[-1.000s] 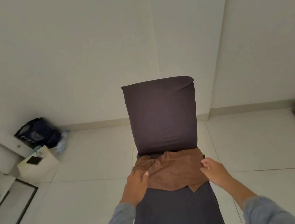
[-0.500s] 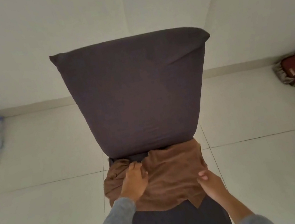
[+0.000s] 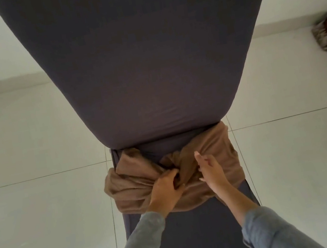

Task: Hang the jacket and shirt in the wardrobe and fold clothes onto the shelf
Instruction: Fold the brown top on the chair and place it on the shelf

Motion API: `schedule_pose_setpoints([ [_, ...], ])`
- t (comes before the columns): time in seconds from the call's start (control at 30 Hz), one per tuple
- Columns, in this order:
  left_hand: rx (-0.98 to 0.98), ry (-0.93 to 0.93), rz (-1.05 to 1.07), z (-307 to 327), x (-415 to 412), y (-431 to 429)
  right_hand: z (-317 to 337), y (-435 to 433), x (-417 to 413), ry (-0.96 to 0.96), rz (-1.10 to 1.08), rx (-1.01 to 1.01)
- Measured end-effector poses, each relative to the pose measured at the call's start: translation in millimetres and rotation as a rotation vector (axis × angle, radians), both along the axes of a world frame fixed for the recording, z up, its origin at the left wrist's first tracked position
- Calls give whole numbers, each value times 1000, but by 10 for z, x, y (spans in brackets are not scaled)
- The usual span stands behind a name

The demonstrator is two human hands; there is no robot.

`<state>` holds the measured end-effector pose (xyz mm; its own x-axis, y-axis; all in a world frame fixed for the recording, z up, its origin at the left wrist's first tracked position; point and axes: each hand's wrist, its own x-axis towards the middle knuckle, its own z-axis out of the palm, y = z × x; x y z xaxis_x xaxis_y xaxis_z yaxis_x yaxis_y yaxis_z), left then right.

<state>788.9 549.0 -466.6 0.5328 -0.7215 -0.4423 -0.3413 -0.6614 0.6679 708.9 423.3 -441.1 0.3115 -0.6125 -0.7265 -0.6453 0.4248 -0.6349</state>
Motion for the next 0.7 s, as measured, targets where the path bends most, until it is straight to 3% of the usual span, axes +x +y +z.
schedule_pose_setpoints([
  [0.07, -31, 30, -84, 11, -180, 91, 25, -12, 109, 39, -38, 63],
  [0.2, -39, 137, -164, 101, -358, 179, 5, -79, 160, 242, 8, 1],
  [0.3, 27, 280, -177, 199, -365, 227, 153, -35, 35, 183, -86, 83],
  [0.4, -33, 465, 97, 423, -315, 203, 457, -24, -82, 35, -232, 177],
  [0.5, -89, 420, 463, 685, -191, 129, 820, -64, -142, -58, -283, 134],
  [0.7, -196, 280, 622, 1557, -42, -86, 1852, -111, -189, -186, -152, 85],
])
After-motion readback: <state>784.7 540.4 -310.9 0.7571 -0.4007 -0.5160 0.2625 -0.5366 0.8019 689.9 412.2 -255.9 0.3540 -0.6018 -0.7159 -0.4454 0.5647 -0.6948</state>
